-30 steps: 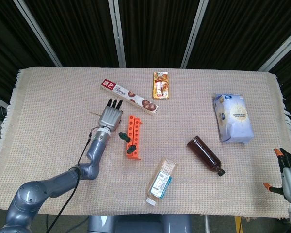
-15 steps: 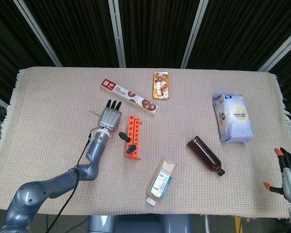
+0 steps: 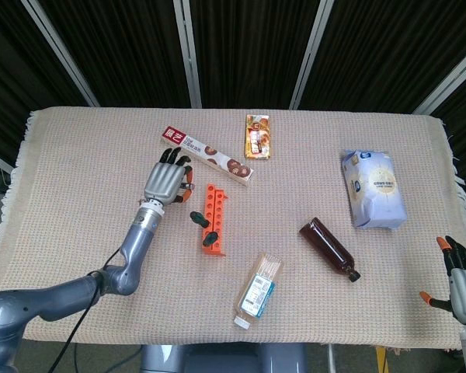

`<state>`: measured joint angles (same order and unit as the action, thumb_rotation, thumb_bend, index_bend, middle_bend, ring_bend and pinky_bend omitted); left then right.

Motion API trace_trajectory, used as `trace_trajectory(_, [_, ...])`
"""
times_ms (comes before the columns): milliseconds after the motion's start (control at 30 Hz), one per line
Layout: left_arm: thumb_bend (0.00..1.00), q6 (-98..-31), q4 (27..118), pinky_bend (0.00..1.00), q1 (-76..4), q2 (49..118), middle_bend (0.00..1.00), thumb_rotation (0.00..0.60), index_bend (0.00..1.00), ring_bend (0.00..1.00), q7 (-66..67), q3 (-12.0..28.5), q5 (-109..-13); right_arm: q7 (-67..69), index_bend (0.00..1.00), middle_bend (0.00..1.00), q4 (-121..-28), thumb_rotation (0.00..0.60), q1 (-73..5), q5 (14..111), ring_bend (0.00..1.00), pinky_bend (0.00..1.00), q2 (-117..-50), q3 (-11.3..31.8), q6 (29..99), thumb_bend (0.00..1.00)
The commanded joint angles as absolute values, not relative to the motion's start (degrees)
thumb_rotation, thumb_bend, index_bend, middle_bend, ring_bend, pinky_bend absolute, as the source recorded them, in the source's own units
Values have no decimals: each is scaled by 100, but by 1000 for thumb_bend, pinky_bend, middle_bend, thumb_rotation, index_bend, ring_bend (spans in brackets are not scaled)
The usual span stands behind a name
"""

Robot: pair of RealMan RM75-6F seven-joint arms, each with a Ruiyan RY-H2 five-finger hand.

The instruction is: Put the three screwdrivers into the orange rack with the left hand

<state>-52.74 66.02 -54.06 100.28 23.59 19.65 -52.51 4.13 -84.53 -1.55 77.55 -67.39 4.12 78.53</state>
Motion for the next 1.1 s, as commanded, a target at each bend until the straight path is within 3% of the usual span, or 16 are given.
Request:
trace_trajectory(33, [477, -5638, 7639, 69, -4889, 9238, 209, 600, 722, 0, 1490, 2212, -5535, 422, 0, 9, -8443, 600, -164, 7778, 0, 0, -6750, 406, 7851, 0])
trace_trajectory(267, [485, -5751, 8547, 73, -4450, 8631, 233, 600, 725, 0, 150, 2586, -5673, 447, 0, 10, -8415, 600, -184, 7823, 0, 0, -6771, 397, 7843, 0])
trace_trajectory(500, [500, -5201, 8980, 79, -4269, 8386, 232, 600, 712, 0, -1516, 2783, -5865, 446, 0, 10, -8408, 600, -209, 7849, 0, 0, -6787, 397, 7828, 0])
trace_trajectory(1100, [507, -4540, 8791, 81, -4514, 8784, 228, 600, 678, 0, -3710, 3012, -6136, 348, 0, 11, -8489, 600, -166, 7728, 0, 0, -6746, 421, 7853, 0])
